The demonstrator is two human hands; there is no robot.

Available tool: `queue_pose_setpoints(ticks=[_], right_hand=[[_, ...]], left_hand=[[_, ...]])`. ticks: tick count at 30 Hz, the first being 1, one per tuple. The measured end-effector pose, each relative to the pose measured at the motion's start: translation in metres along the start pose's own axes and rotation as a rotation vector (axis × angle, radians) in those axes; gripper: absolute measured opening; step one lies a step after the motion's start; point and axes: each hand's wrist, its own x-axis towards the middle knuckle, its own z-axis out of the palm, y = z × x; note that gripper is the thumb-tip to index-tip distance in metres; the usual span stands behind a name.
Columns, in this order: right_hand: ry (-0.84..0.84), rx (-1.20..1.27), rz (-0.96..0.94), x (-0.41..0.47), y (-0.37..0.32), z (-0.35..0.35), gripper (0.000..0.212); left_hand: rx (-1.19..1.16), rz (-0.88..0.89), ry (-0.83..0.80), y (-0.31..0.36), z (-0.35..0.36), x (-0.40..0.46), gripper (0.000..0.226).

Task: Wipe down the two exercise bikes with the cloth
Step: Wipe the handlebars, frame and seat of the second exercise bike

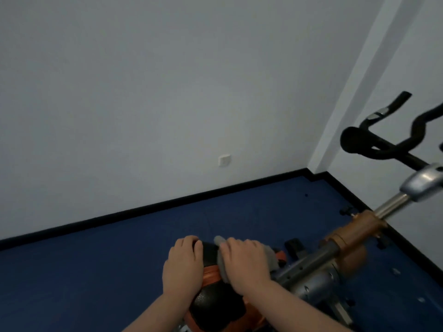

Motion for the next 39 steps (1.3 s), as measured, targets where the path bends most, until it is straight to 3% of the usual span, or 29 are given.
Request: queue_pose_setpoints(ticks=[4,7,9,13,17,21,26,29,32,36,39], right_hand=[[0.034,0.219,-0.035,-0.001,0.019,-0.004,0.037],[-0.134,0.034,-0.229,0.002,0.061,-0.004,0.035],[-0.239,-0.068,-0.164,0.014,0.073,-0.006,0.036],[-0.309,0.006,-0.142,0.039,0.022,-0.005,0.028],[-0.231,0.335,-0.170,0.037,-0.020,-0.006,0.048],[-0.393,0.416,-0.356,0.045,0.002,-0.013,0.049],[-0.485,0.382,-0.273,0.074,-0.034,-0.016,0.037],[-0.359,0.149,-0.604,0.067,-0.054,-0.008,0.045],[-0.332,0.174,-0.844,0.065,-0.045,-0.007,0.052],[-0.591,0.445,-0.496,0.091,-0.043,-0.020,0.042],[-0.568,0.312,-0.363,0.089,-0.060,-0.017,0.047]], left_hand=[[-0.068,-0.056,0.091,0.002,0.004,-0.014,0.038],[-0.115,-0.128,0.115,0.002,0.007,-0.029,0.050],[-0.136,-0.157,0.130,0.003,0.009,-0.040,0.056],[-0.222,-0.227,0.157,0.004,0.014,-0.063,0.063],[-0.199,-0.218,0.193,0.001,0.016,-0.083,0.062],[-0.071,-0.209,0.144,-0.003,0.015,-0.101,0.064],[0.007,-0.228,0.114,-0.003,0.014,-0.106,0.063],[0.027,-0.222,0.096,-0.004,0.013,-0.106,0.063],[0.032,-0.233,0.059,-0.008,0.013,-0.106,0.064],[0.034,-0.278,0.027,-0.004,0.012,-0.108,0.064],[0.092,-0.279,0.025,-0.005,0.010,-0.111,0.063]])
